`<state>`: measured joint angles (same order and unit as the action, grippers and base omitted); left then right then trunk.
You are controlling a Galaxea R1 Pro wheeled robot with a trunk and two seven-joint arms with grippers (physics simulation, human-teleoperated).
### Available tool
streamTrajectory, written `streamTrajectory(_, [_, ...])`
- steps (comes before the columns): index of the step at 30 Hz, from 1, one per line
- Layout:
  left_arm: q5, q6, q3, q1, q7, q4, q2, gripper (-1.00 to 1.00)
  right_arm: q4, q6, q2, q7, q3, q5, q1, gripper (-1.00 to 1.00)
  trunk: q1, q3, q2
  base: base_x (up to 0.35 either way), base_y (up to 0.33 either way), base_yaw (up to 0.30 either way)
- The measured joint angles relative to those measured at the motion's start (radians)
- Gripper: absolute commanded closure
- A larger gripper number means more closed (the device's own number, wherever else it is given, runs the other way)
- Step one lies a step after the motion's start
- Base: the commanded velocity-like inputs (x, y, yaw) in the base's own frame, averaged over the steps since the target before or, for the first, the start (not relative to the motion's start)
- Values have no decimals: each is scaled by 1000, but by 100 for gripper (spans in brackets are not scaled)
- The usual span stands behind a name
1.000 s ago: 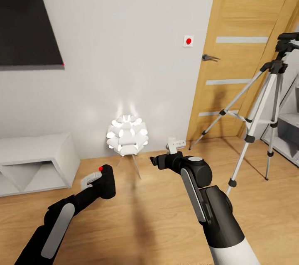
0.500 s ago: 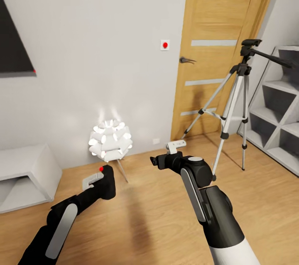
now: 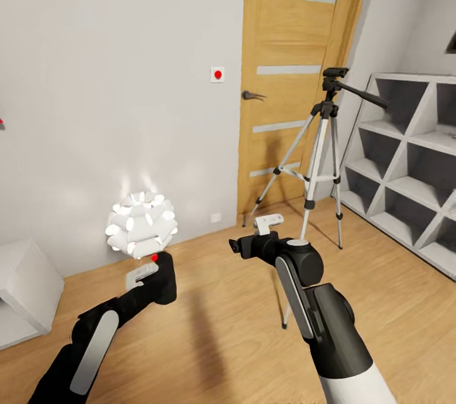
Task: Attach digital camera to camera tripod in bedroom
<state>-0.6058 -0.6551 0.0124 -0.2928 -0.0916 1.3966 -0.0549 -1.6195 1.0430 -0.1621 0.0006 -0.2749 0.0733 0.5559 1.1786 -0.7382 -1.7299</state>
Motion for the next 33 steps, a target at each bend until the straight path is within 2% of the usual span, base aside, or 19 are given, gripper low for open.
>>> streamTrajectory(4, [-2,0,-4,0,-1,-1,1,100,0,0,0,0,0,0,0,-100,-15,13,28,0,0,-273])
streamTrajectory(12, [0,-1,-74,-6,-4,-16,5,100,0,0,0,0,1,0,0,-100,-46,38,84,0,0,-273])
streamTrajectory(16, [2,0,-92,-9,-4,-30,6,100,0,0,0,0,1,0,0,-100,-61,50,112,0,0,-273])
streamTrajectory(33, [-2,26,-93,-11,-4,-42,1,100,1,0,0,0,0,1,0,-100,-127,103,231,0,0,-273])
